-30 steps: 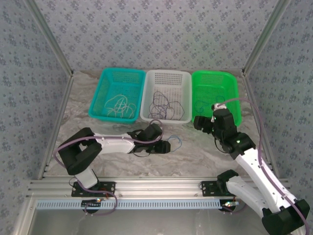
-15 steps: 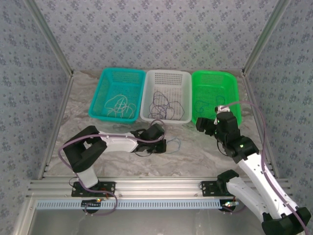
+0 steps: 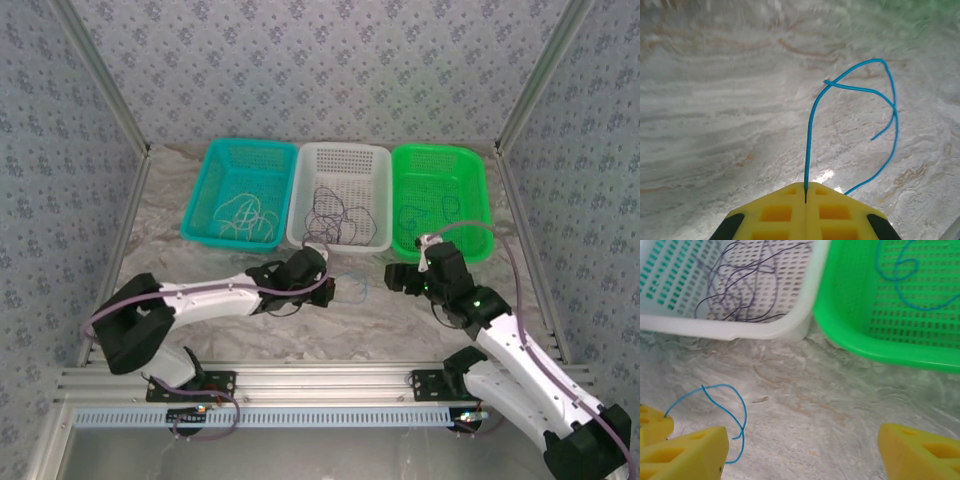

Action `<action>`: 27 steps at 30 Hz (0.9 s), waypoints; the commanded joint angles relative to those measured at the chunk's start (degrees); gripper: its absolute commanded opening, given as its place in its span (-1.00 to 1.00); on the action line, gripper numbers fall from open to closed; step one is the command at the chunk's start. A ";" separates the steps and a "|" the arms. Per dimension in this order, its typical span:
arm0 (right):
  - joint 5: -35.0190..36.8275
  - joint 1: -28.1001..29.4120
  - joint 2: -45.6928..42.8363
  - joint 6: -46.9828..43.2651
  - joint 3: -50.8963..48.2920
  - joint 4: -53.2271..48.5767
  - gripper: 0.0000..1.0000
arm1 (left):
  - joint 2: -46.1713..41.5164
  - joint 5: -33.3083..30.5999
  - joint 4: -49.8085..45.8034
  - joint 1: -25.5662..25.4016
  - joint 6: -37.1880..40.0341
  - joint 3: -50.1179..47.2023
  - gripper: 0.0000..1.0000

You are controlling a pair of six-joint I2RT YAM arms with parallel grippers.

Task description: Untangle the cables

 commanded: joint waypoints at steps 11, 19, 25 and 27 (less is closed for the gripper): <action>5.72 14.84 5.00 3.06 -5.81 17.55 0.69 | -9.60 -2.47 0.70 -0.47 5.84 -1.96 -1.00; 13.11 19.49 15.46 4.42 -1.35 18.50 0.71 | -10.34 -2.47 1.04 -2.24 7.63 -1.42 -1.00; 22.05 19.54 19.50 8.55 -0.73 19.57 0.62 | -14.32 -2.91 3.28 -2.93 7.97 -3.78 -1.00; 22.68 19.48 20.20 8.93 -0.63 19.10 0.61 | -16.87 -3.63 4.26 -2.93 7.91 -5.20 -1.00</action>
